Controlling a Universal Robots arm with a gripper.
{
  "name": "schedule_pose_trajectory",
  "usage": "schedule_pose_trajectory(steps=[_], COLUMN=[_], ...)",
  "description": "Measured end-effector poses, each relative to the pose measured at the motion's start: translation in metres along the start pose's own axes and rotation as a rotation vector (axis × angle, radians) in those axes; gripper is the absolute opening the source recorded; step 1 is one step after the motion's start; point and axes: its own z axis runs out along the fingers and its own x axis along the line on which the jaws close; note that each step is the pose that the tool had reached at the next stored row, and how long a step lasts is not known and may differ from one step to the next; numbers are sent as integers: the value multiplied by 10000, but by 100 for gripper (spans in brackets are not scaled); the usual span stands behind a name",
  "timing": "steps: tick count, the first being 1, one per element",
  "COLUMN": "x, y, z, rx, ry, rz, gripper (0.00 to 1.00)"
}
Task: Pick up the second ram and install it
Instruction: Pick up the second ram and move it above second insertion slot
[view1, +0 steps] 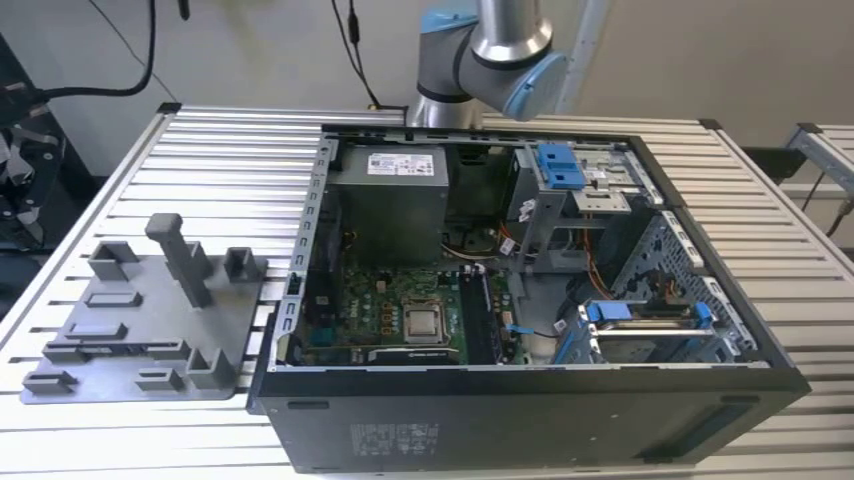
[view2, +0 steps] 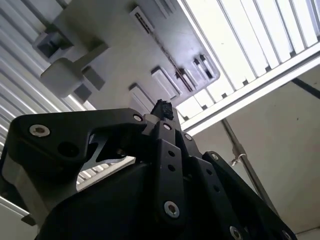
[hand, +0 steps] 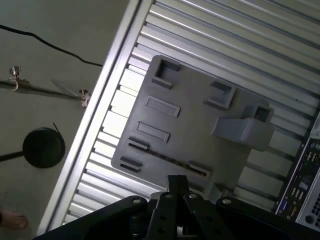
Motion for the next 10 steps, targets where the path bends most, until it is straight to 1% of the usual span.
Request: schedule_pose_trajectory(steps=[10], x=[0], y=[0], z=[0], rx=[-4], ry=[7], rz=[-176], gripper=[11])
